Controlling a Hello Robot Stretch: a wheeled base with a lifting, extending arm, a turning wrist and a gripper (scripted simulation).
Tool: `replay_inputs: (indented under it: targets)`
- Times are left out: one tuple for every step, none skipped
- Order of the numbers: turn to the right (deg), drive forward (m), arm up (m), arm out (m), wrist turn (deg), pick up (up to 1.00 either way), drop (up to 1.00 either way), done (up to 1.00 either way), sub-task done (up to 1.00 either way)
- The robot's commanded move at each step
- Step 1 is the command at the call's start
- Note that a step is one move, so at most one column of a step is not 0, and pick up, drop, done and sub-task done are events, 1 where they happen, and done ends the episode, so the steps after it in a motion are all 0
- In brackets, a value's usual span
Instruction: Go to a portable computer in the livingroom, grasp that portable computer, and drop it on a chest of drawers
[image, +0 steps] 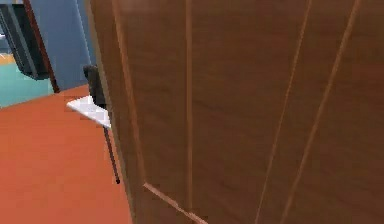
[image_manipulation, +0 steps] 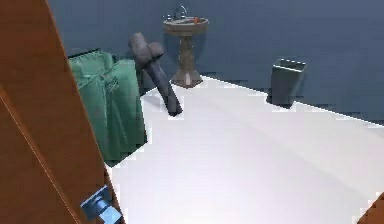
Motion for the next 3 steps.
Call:
replay_inputs:
  targets:
    - [-45.0,0.00,0.00,0.00,0.0,0.00,0.00,0.00,0.00]
    - [-6.0,0.00,0.00,0.00,0.0,0.00,0.00,0.00,0.00]
    - [0.0,1.00,0.00,0.00,0.0,0.00,0.00,0.00,0.00]
